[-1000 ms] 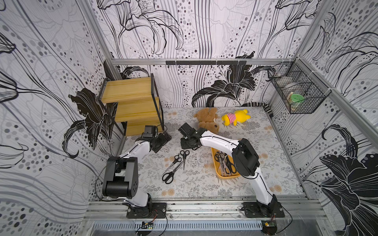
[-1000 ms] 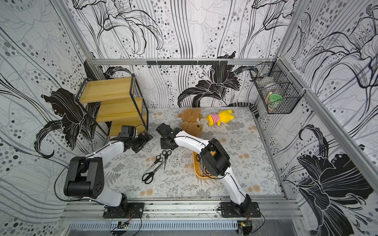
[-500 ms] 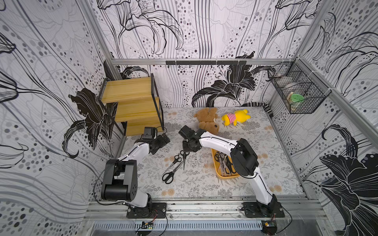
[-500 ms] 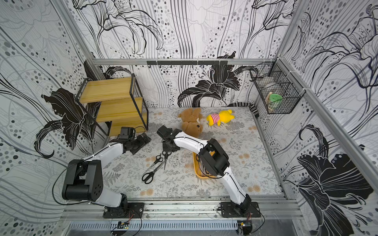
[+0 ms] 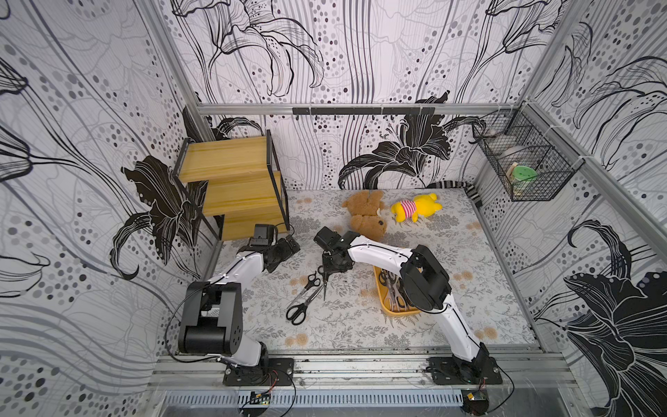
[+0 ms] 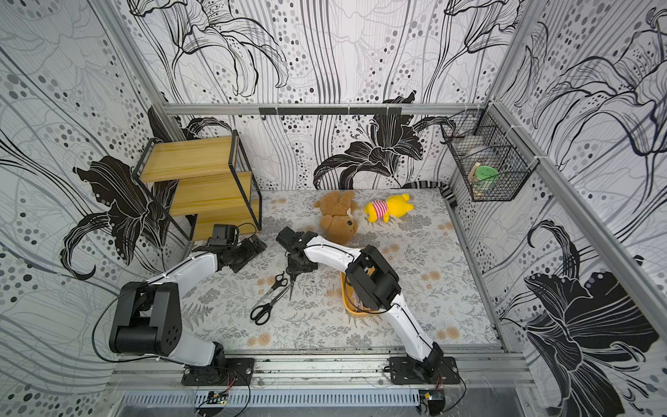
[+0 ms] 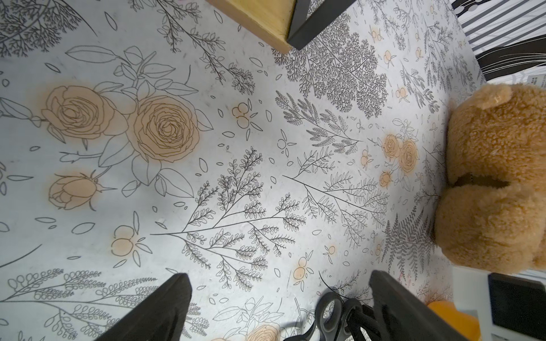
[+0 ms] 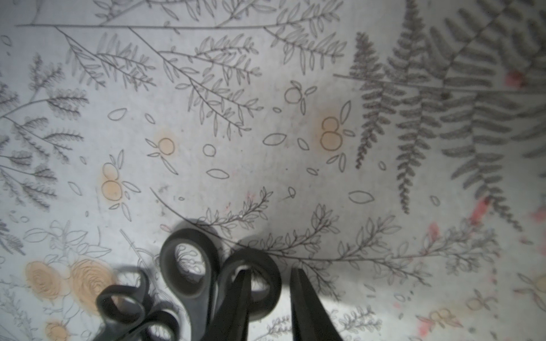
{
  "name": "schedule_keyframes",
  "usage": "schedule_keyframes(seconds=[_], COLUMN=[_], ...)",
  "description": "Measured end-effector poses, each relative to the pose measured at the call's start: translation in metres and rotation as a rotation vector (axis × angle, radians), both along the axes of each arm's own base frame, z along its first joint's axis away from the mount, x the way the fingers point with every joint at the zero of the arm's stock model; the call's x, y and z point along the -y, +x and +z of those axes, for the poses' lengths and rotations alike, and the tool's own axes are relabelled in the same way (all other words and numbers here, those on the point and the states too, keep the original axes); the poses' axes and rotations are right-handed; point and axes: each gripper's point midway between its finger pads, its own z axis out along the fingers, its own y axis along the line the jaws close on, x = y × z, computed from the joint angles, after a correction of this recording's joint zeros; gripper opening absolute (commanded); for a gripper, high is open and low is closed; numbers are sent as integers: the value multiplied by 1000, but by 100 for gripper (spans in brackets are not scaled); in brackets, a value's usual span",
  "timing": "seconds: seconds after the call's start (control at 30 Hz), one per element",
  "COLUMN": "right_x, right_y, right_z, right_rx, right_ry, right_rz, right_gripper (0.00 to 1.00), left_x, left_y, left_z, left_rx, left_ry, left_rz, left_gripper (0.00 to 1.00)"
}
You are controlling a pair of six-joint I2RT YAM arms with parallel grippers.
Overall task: Put the scissors into the storage box
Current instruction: Pick up the scissors from the center of the board.
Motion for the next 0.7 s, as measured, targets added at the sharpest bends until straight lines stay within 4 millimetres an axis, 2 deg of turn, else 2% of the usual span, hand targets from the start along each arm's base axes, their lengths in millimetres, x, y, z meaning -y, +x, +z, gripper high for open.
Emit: schedule_keyframes(seconds=[0.3, 0.7], right_x=[1, 4], right_y=[3, 8], right_z=[-1, 1], right_rx=[15, 58], right_ry=[-11, -56], right_rz=[-10, 39], right_gripper=[12, 1], left_x=[0, 0], left_y=[0, 0], left_z=[0, 0], left_rx=[0, 0], left_ry=[0, 0], left_rz=[0, 1], left_gripper=[99, 99])
